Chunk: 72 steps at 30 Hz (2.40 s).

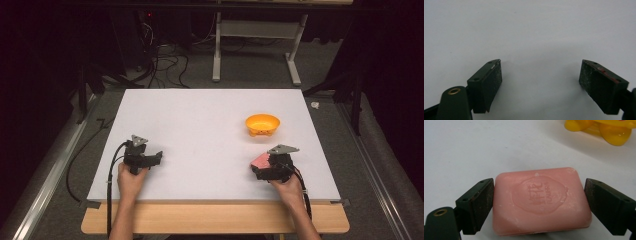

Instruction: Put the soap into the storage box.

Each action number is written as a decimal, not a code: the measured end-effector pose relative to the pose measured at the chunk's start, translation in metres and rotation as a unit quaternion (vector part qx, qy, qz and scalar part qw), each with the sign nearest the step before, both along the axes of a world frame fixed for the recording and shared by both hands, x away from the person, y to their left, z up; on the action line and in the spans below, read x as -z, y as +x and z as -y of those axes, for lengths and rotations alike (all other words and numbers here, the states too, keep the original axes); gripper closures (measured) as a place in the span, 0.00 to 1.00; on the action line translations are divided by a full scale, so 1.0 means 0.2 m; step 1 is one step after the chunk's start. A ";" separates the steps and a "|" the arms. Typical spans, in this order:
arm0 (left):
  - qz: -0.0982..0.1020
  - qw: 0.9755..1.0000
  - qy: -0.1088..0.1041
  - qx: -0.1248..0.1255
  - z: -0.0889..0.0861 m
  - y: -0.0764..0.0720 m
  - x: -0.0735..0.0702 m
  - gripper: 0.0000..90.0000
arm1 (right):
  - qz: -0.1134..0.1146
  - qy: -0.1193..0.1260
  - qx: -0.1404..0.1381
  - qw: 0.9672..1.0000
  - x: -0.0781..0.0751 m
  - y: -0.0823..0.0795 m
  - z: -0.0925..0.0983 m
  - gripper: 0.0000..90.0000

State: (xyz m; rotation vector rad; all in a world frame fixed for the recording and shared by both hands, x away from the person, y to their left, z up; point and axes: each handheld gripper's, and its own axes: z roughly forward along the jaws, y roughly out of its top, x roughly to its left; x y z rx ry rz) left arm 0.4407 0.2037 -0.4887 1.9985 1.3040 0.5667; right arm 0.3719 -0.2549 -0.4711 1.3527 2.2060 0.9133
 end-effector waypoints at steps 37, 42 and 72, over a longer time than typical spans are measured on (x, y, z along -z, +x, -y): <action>0.000 1.000 0.000 0.000 0.00 0.00 0.00 0.21 | -0.010 -0.015 -0.006 1.000 0.05 0.01 -0.01 0.15; 0.000 1.000 0.000 0.000 0.00 0.00 0.00 0.21 | -0.011 -0.016 -0.004 1.000 0.05 0.01 -0.01 0.15; 0.000 1.000 0.000 0.000 0.00 0.00 0.00 0.21 | -0.001 0.029 -0.008 1.000 -0.07 -0.02 0.00 0.15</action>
